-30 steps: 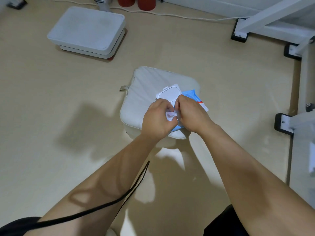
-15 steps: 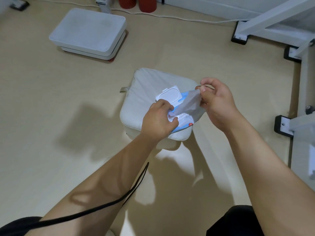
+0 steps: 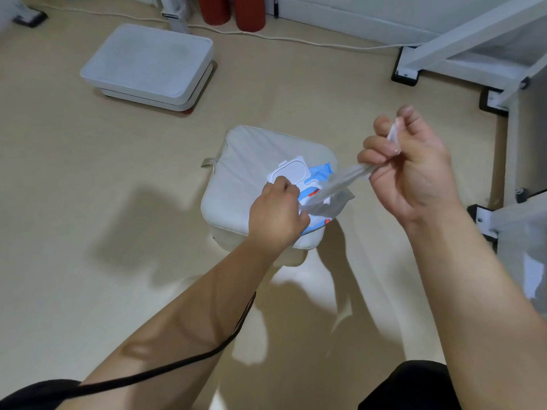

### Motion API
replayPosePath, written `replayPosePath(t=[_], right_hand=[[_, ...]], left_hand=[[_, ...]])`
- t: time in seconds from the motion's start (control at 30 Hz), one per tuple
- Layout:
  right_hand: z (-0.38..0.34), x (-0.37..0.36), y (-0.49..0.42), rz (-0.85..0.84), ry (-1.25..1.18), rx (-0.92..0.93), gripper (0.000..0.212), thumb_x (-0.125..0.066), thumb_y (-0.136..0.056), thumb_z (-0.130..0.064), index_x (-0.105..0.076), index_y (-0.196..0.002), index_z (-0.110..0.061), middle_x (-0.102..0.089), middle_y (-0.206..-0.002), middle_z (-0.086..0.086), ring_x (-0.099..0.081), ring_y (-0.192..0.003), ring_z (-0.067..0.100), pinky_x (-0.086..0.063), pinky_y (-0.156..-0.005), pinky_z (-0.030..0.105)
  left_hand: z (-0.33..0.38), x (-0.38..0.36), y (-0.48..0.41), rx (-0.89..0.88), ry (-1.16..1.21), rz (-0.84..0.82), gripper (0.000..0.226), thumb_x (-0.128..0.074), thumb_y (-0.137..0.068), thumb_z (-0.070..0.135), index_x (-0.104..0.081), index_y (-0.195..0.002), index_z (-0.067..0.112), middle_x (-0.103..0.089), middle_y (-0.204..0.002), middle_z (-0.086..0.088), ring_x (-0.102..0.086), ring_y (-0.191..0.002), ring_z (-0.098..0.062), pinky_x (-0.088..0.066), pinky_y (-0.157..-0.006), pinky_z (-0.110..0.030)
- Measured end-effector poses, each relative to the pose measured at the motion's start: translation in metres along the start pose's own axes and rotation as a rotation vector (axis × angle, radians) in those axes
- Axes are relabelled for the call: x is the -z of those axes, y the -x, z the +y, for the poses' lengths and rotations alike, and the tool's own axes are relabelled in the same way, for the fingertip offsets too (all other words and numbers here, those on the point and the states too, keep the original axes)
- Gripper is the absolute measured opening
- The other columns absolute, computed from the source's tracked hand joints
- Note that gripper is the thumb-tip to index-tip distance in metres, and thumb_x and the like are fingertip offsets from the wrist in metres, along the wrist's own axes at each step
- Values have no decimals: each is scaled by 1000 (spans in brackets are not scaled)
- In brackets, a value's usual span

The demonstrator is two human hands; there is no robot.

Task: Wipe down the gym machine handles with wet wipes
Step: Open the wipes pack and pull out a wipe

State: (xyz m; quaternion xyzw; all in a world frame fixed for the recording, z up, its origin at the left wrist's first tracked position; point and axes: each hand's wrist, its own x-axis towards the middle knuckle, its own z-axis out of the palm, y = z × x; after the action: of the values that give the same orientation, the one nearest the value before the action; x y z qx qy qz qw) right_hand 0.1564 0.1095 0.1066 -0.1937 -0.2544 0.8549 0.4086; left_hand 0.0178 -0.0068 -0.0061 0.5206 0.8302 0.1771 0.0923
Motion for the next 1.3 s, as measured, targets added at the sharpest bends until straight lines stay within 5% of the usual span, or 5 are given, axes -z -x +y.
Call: replayPosePath(t=[0.3,0.73,0.9,1.07,1.3], right_hand=[[30,33,3,63,1629,-398,12,-55,-92,-22,-66,-89,-18,-63,-72,-5,-55,-53,2,-38,-47,18],[61,52,-3,-210,2023,-552,57,-45,-95,-26,-38,-149,-43,-50,-147,-6,-51,-124,23,-45,-98,34],[67,50,-2,-154,2008,-597,58,-46,-93,-25,-39,-149,-37,-46,-151,-2,-49,-129,26,-45,-103,41],[46,52,2,91,1634,-402,19,-55,-89,-13,-69,-77,-17,-56,-66,-3,-48,-51,3,-33,-47,18],[4,40,21,471,894,-445,10,-53,-91,-16,-61,-86,-12,-32,-66,-1,-26,-50,15,-23,-41,21]], left_hand=[[-2,-1,2,77,214,74,37,-73,-81,31,-52,-107,16,-61,-103,1,-55,-94,-21,-49,-71,-38],[-10,-3,2,-22,196,213,25,-64,-80,17,-74,-103,20,-58,-125,-7,-53,-106,-30,-50,-86,-41],[-12,17,-7,2,374,174,63,-66,-79,18,-52,-141,19,-55,-135,-1,-54,-117,-20,-50,-92,-34],[-1,10,2,-278,256,-51,30,-59,-79,34,-76,-100,23,-71,-102,5,-64,-92,-23,-53,-73,-36],[8,0,-5,-387,-288,-61,37,-40,-81,33,-72,-67,21,-58,-67,4,-49,-64,-23,-31,-58,-32]])
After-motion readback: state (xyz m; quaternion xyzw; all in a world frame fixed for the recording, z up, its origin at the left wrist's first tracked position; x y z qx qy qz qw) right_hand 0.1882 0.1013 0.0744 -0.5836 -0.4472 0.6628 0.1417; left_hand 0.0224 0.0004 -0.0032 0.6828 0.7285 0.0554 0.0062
